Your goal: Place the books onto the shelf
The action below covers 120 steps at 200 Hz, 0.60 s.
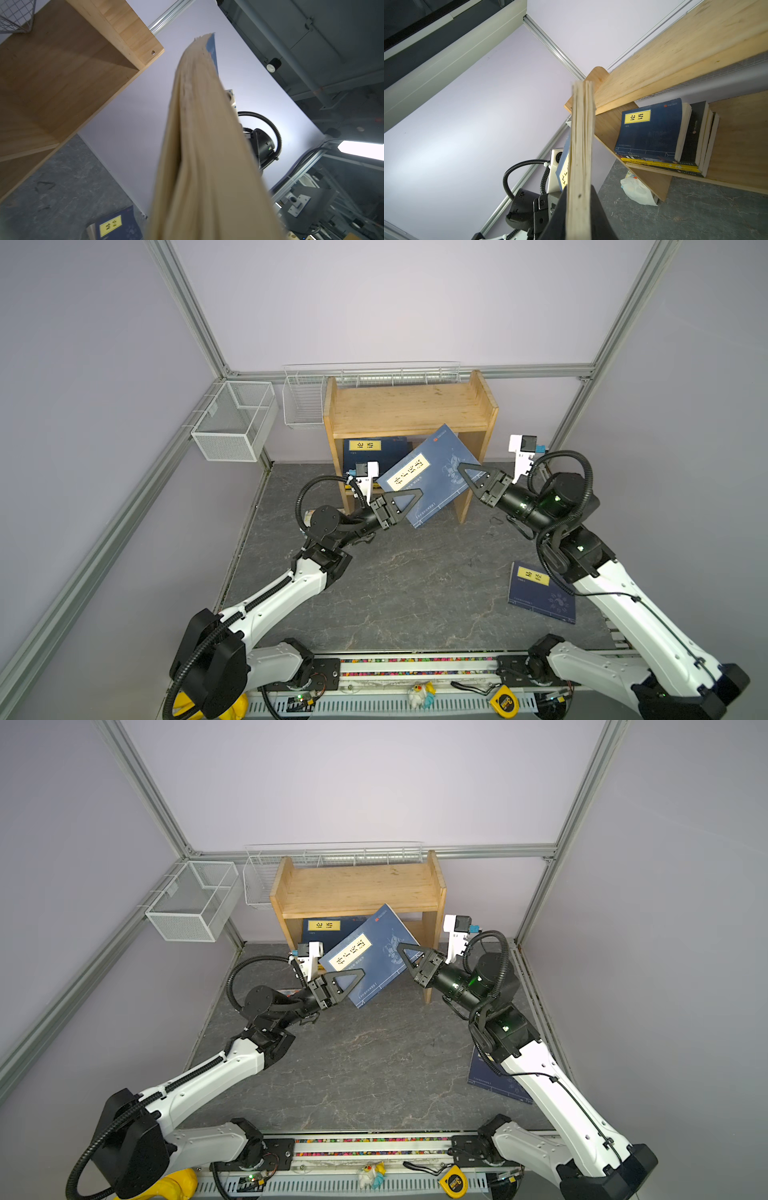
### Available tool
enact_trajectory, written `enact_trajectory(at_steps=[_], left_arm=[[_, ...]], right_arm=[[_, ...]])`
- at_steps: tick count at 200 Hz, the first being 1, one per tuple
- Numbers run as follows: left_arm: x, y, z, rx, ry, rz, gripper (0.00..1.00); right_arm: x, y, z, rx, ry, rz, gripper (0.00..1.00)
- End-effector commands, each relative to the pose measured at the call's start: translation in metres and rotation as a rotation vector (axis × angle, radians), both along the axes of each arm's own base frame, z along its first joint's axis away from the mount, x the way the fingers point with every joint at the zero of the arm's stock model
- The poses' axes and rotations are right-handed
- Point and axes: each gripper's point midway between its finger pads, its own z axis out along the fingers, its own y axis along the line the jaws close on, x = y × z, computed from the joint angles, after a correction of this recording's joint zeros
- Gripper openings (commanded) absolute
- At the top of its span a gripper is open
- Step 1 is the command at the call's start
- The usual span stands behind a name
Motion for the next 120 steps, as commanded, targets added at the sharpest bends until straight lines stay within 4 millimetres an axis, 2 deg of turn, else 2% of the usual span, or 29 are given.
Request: enact_trajectory(at_steps=[1,6,21,46,78,120], left_arm=[[-0.013,0.003,0.024,0.031,-0.059,-0.021,0.01],[-0.013,0.002,0.023,0.066,-0.058,-0.014,0.00],[-0.019,0.004,0.020,0.171,-0.071,-0.007,0.00],[-0.035,0.018,0.026,0.263,-0.095,-0.042,0.00],[-0.038,0.037,0.027,0.273,-0.048,-0.101,0.00],[-0.041,0.039,0.018,0.330,-0.029,-0.143,0.00]], right_arm=[[-0.007,-0.001,0.005,-0.005,-0.030,0.027,0.48],[-0.008,-0.002,0.002,-0.028,-0.025,0.033,0.61],[-0.010,-0.004,-0.004,-0.089,-0.017,0.043,0.79],[-0.016,-0.012,-0.011,-0.161,-0.020,0.074,0.91],[-0.028,-0.011,-0.011,-0.160,-0.030,0.203,0.91],[-0.045,-0.002,-0.013,-0.151,-0.009,0.389,0.81]])
